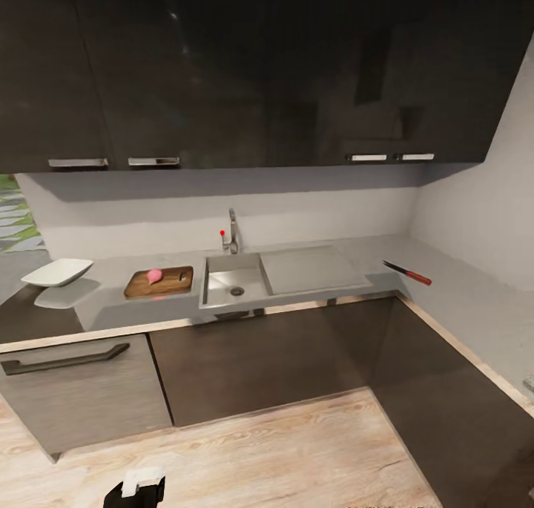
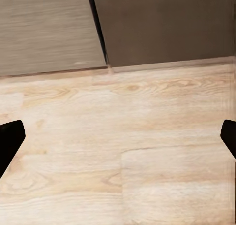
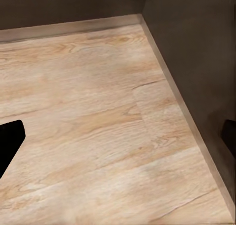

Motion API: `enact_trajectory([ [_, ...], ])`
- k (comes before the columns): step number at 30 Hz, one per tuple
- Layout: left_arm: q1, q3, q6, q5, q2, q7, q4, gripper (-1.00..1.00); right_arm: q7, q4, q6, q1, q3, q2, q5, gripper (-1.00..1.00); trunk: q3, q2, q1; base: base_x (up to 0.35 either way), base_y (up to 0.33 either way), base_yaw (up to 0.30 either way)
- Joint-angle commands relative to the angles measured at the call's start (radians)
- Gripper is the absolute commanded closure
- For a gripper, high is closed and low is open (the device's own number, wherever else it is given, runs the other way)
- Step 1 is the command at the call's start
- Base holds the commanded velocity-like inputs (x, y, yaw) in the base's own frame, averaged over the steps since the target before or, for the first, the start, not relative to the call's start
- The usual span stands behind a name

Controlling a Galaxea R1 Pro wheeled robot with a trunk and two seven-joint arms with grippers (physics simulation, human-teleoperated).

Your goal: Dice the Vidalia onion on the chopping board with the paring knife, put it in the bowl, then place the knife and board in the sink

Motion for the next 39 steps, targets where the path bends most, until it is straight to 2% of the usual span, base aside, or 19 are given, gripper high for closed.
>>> enact_trajectory([
  [1,-0.002,-0.009,-0.005,0.003,0.0,0.003,0.003,-1.0,-0.005,0.001,-0.003,-0.001,-0.005,0.0,0.01,-1.0,-0.002,-0.002,0.001,0.0,0.0,-0.208],
  [28,-0.002,-0.009,-0.005,0.003,-0.001,0.003,0.003,-1.0,-0.005,0.001,-0.003,-0.001,-0.005,0.0,0.01,-1.0,0.019,-0.002,0.001,0.0,0.0,-0.171],
  [30,-0.002,-0.009,0.012,0.003,-0.005,0.003,0.003,-1.0,-0.005,0.001,-0.003,-0.001,-0.005,0.0,0.01,-1.0,0.02,-0.002,0.001,0.0,0.0,-0.024],
  [31,-0.002,-0.01,0.051,0.003,-0.012,0.003,0.003,-1.0,-0.005,0.001,-0.003,-0.001,-0.005,0.0,0.01,-1.0,0.02,-0.002,0.001,0.0,0.0,-0.011],
  [32,-0.002,-0.01,0.136,0.003,-0.018,0.001,0.003,-1.0,-0.006,0.001,-0.002,-0.001,-0.006,0.0,0.01,-1.0,0.02,-0.002,0.001,0.0,0.0,-0.005],
  [35,-0.002,-0.01,0.256,0.003,-0.025,-0.002,0.004,-1.0,-0.013,-0.011,0.003,-0.002,-0.007,0.008,0.012,-1.0,0.02,-0.002,0.001,0.0,0.0,-0.002],
  [36,-0.002,-0.01,0.264,0.003,-0.026,-0.003,0.004,-1.0,-0.015,-0.013,0.004,-0.002,-0.006,0.012,0.012,-1.0,0.02,-0.002,0.001,0.0,0.0,0.0],
  [39,0.028,-0.009,0.303,0.003,-0.027,-0.004,0.004,-1.0,-0.054,-0.036,0.023,-0.019,-0.004,0.048,0.016,-1.0,0.02,-0.002,0.001,0.0,0.0,0.0],
])
